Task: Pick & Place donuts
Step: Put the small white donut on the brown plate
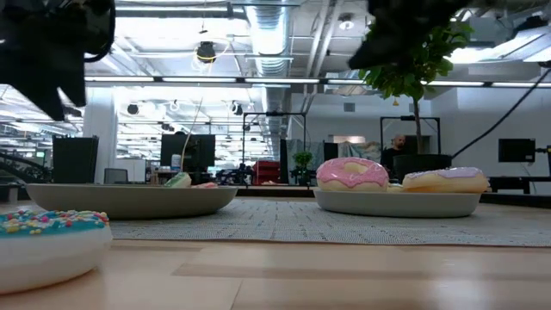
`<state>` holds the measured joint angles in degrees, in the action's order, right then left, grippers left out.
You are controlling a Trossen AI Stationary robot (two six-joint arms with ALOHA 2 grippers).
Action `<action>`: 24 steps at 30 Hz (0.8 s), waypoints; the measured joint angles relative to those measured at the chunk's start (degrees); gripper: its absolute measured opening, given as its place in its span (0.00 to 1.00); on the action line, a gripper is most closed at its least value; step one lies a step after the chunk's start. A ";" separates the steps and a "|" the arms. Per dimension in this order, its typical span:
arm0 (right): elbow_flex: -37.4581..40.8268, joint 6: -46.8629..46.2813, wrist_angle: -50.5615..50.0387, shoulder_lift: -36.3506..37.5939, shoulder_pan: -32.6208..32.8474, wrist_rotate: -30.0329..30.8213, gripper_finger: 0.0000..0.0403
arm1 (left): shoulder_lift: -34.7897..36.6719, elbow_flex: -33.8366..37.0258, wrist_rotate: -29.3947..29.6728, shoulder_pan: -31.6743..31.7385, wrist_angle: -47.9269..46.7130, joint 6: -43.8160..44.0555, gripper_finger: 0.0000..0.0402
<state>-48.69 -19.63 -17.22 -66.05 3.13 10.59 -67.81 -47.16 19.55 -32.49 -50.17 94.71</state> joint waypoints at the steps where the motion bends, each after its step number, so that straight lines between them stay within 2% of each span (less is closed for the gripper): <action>1: 1.48 -0.37 0.18 1.73 0.23 0.03 0.00 | 0.00 0.00 0.65 0.00 0.72 -1.09 0.45; 7: 10.21 -3.09 3.11 11.39 1.81 -0.04 0.00 | 0.00 0.00 0.31 -0.91 6.42 -7.59 0.45; 11: 14.85 -3.05 5.81 16.78 3.05 0.03 0.00 | 0.00 0.00 -2.97 -2.98 9.69 -8.21 0.45; 19: 21.12 -3.33 7.48 25.03 4.86 0.34 0.00 | -0.02 0.00 -10.18 -7.91 11.99 -0.59 0.45; 24: 23.51 -3.88 7.79 29.94 6.47 3.13 0.00 | -0.02 0.00 -15.39 -11.06 13.62 5.54 0.45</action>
<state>-25.19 -23.51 -9.43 -36.11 9.60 13.72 -67.83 -47.16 4.16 -43.55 -36.55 100.25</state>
